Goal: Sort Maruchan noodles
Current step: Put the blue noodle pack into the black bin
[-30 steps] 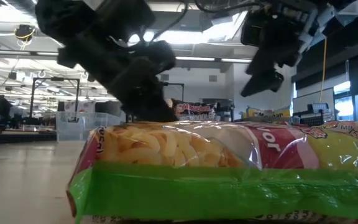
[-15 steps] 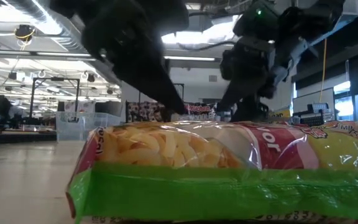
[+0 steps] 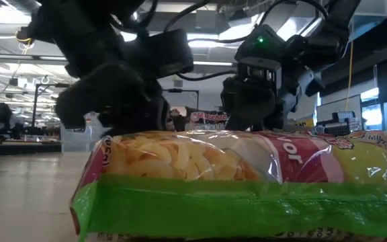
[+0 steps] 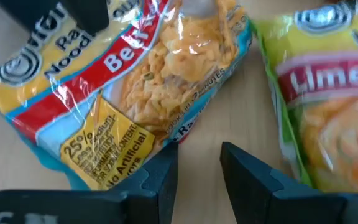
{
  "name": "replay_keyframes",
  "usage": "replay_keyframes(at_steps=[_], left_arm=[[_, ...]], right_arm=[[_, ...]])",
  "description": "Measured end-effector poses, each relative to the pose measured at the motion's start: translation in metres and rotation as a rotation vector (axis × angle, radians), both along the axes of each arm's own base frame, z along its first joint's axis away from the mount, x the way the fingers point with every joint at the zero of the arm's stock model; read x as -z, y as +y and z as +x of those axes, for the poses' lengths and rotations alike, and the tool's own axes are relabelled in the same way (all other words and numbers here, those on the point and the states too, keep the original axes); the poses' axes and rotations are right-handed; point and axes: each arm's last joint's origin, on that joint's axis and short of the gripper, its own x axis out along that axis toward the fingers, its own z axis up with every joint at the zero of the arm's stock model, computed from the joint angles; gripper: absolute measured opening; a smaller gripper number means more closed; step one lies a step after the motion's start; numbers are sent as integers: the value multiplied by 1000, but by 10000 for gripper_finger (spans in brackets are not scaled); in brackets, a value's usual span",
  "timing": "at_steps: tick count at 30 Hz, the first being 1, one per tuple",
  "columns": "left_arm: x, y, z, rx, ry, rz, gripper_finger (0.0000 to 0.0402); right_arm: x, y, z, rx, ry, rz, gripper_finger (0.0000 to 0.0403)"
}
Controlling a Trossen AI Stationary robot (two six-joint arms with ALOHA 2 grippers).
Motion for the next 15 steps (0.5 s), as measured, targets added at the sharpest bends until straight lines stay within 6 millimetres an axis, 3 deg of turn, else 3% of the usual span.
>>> replay_keyframes(at_steps=[4, 15], left_arm=[[10, 3, 5, -13, -11, -3, 119], [10, 9, 10, -21, -36, -19, 119]], right_arm=[[0, 0, 0, 1, 7, 23, 308], [-6, 5, 4, -65, -75, 124, 308]])
